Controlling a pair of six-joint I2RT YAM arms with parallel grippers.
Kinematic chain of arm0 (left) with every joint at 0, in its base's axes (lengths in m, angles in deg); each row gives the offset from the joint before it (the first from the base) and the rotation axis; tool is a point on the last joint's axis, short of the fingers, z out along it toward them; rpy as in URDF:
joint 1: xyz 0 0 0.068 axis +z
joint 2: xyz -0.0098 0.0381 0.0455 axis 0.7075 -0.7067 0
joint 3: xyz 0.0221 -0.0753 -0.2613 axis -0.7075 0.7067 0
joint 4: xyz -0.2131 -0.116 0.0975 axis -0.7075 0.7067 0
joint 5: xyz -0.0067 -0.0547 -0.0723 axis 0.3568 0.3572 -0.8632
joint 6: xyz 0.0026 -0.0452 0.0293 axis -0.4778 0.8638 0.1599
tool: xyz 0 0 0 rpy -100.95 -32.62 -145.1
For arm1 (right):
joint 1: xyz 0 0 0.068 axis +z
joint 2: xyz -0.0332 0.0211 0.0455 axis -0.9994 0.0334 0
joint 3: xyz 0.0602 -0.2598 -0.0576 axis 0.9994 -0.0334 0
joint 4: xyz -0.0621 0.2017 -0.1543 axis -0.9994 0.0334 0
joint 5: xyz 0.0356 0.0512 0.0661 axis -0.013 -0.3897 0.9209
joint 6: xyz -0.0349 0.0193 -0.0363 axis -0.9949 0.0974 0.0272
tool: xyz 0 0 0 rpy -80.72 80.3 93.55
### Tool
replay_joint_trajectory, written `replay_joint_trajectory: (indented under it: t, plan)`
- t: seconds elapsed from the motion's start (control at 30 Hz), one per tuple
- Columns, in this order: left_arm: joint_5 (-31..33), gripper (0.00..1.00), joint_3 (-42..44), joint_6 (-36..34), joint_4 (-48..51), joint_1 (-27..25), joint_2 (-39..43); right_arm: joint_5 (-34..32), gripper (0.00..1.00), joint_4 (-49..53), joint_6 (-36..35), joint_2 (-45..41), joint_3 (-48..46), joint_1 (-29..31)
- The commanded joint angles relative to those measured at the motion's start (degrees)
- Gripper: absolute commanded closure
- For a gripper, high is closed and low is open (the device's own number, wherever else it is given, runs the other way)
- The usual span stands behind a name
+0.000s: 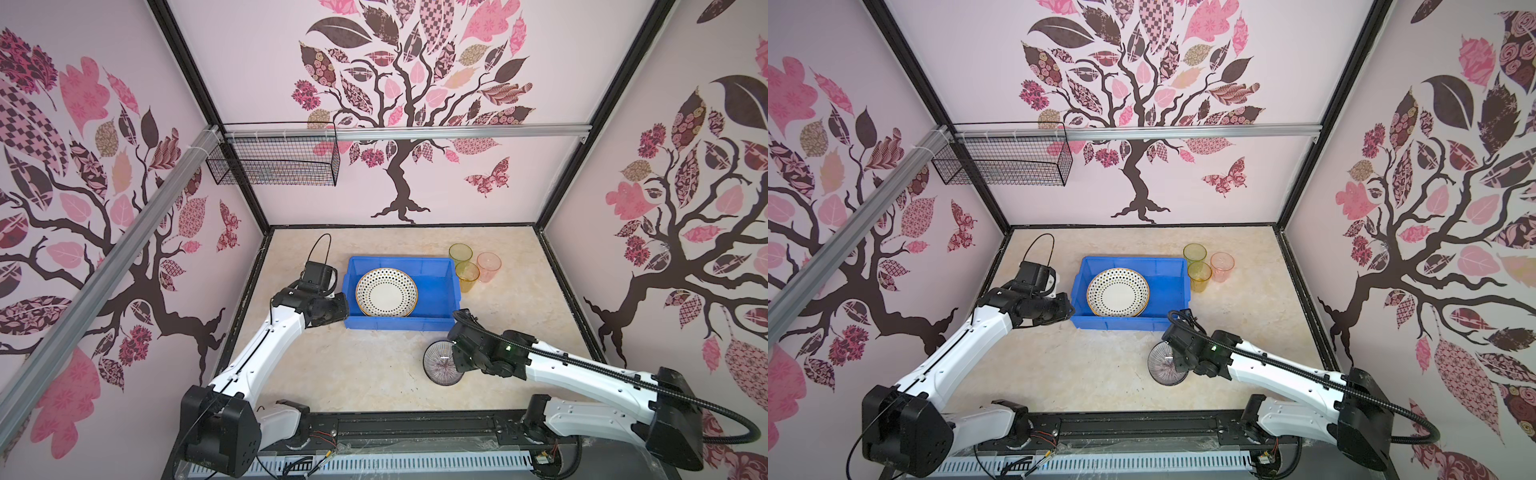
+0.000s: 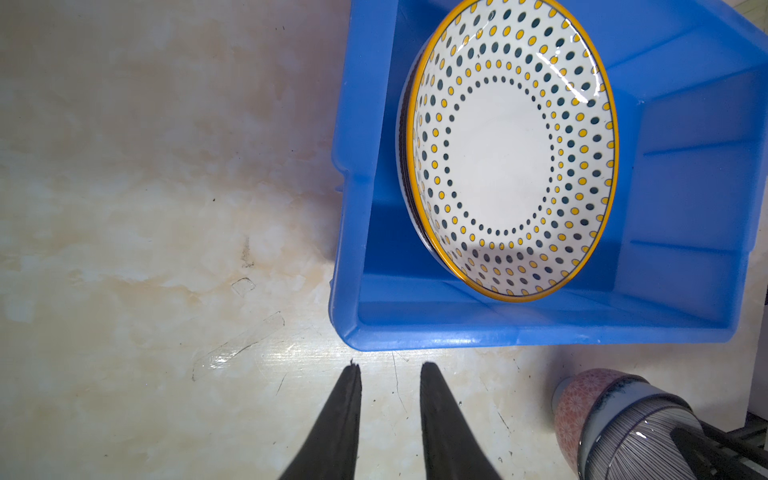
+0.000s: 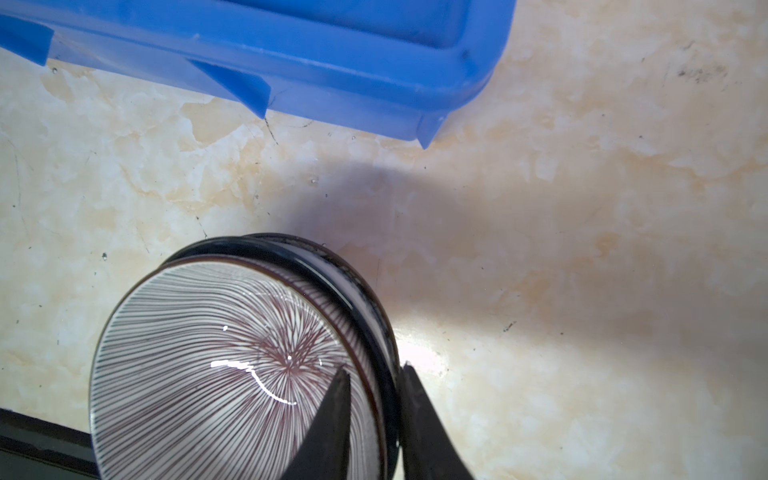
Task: Place the mixed dishes into the plastic bin
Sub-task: 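Pinch the purple-striped glass bowl rim with the right gripper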
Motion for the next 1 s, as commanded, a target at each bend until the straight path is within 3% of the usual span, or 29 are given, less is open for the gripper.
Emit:
replay_joint_trajectory:
  t: [0.0,0.37,0.4,0.43,0.57,0.97]
  plan:
    - [0.5,0.71,1.2,-0.6,0.0,-0.1,0.4,0.7,0.76,-0.7,-0.4,0.9,0.2,0.5]
    - [0.5,0.71,1.5,-0.6,-0.2,-0.1,-0.1,0.4,0.8,-0.6,-0.8,1.0,0.3,0.4]
    - [0.5,0.71,1.5,-0.6,-0.2,-0.1,-0.1,0.2,0.77,-0.5,-0.7,0.8,0.3,0.5]
    - [0.4,0.71,1.5,-0.6,-0.2,0.0,-0.1,-0.4,0.65,-0.2,-0.6,0.8,0.5,0.5]
    - [0.3,0.71,1.6,-0.5,-0.1,-0.1,-0.1,-1.5,0.58,0.6,-0.6,0.2,1.1,0.5]
    - [-0.1,0.71,1.8,-0.3,-0.2,-0.1,0.1,-0.2,0.69,0.2,-1.3,-1.9,1.5,0.5]
